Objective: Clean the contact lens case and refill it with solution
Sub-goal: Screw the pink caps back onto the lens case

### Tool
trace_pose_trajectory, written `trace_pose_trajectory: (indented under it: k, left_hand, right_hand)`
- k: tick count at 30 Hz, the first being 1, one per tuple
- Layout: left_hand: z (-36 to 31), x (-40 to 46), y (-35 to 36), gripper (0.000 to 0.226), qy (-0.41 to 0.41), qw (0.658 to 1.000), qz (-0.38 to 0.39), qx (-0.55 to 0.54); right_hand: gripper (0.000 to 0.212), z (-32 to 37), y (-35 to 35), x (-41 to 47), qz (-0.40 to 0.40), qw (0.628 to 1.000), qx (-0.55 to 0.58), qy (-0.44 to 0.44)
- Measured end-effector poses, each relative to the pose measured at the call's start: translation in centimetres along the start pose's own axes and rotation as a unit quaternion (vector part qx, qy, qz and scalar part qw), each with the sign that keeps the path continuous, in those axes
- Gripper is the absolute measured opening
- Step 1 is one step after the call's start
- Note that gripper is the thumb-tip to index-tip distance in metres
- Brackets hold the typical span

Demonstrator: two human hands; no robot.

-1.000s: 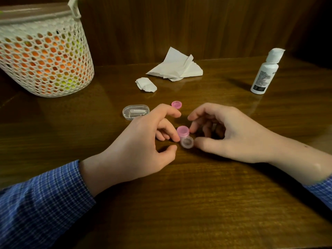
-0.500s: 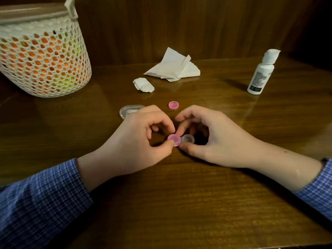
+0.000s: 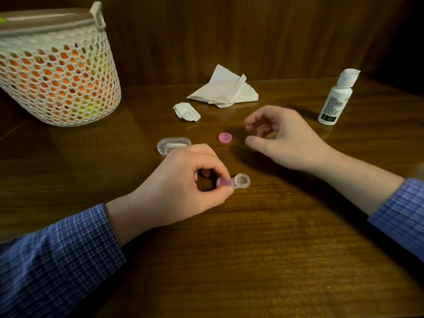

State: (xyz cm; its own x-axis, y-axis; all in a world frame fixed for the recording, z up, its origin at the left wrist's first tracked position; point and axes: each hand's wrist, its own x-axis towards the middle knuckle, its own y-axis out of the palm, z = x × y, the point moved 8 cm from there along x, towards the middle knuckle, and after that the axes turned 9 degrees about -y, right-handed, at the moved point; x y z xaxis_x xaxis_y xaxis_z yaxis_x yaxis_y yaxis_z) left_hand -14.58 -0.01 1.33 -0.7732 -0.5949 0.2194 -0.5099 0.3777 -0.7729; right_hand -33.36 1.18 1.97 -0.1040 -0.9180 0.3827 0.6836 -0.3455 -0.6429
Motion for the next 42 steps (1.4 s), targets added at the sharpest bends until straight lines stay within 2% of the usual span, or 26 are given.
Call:
trace_pose_trajectory:
  k: [4, 8, 11, 16, 21, 26, 30, 32, 34, 36, 38, 42]
  left_hand:
    - [0.0, -0.1, -0.1, 0.013, 0.000, 1.000, -0.001, 0.011]
    - [-0.1, -0.1, -0.1, 0.011, -0.003, 1.000, -0.003, 0.017]
    - [0.0, -0.1, -0.1, 0.009, -0.005, 1.000, -0.006, 0.015]
    - [0.2, -0.2, 0.0, 0.011, -0.021, 1.000, 0.005, 0.006]
    - [0.2, -0.3, 0.0, 0.010, -0.023, 1.000, 0.006, 0.005]
    - [0.3, -0.3, 0.0, 0.010, -0.029, 1.000, 0.004, 0.002]
    - [0.4, -0.2, 0.2, 0.011, -0.027, 1.000, 0.007, -0.005]
    - [0.4, -0.2, 0.2, 0.010, -0.021, 1.000, 0.006, -0.001]
    - [0.4, -0.1, 0.2, 0.010, -0.017, 1.000, 0.005, 0.005]
    - [0.4, -0.1, 0.1, 0.010, -0.012, 1.000, 0.004, 0.010]
    - [0.3, -0.1, 0.1, 0.010, -0.007, 1.000, 0.004, 0.013]
    - [0.2, 0.0, 0.2, 0.012, -0.001, 1.000, 0.003, 0.022]
  right_hand:
    - [0.046, -0.1, 2.9, 3.7, 0.093, 0.990, -0.103, 0.001]
    - [0.053, 0.0, 4.8, 5.6, 0.149, 0.974, -0.171, -0.005]
    - [0.046, 0.2, 5.5, 6.3, 0.197, 0.964, -0.179, 0.011]
    - [0.016, 0.9, 5.7, 6.8, 0.241, 0.951, -0.189, 0.038]
    - [0.012, 2.2, 3.6, 5.8, 0.200, 0.966, -0.161, 0.022]
    - [0.012, 2.3, 1.2, 0.8, 0.159, 0.985, 0.067, 0.002]
    - [0.020, 1.0, 0.9, -2.2, 0.115, 0.949, 0.286, 0.063]
    - [0.022, 0.7, 1.2, -2.8, 0.107, 0.931, 0.341, 0.074]
    - [0.017, 1.2, 1.1, -3.0, 0.097, 0.938, 0.331, 0.038]
    - [0.016, 2.1, 0.7, -3.2, 0.082, 0.963, 0.255, -0.033]
    - [0.015, 3.0, 1.0, -3.5, 0.093, 0.972, 0.201, -0.082]
    - [0.014, 3.1, 1.8, -3.7, 0.133, 0.976, 0.142, -0.098]
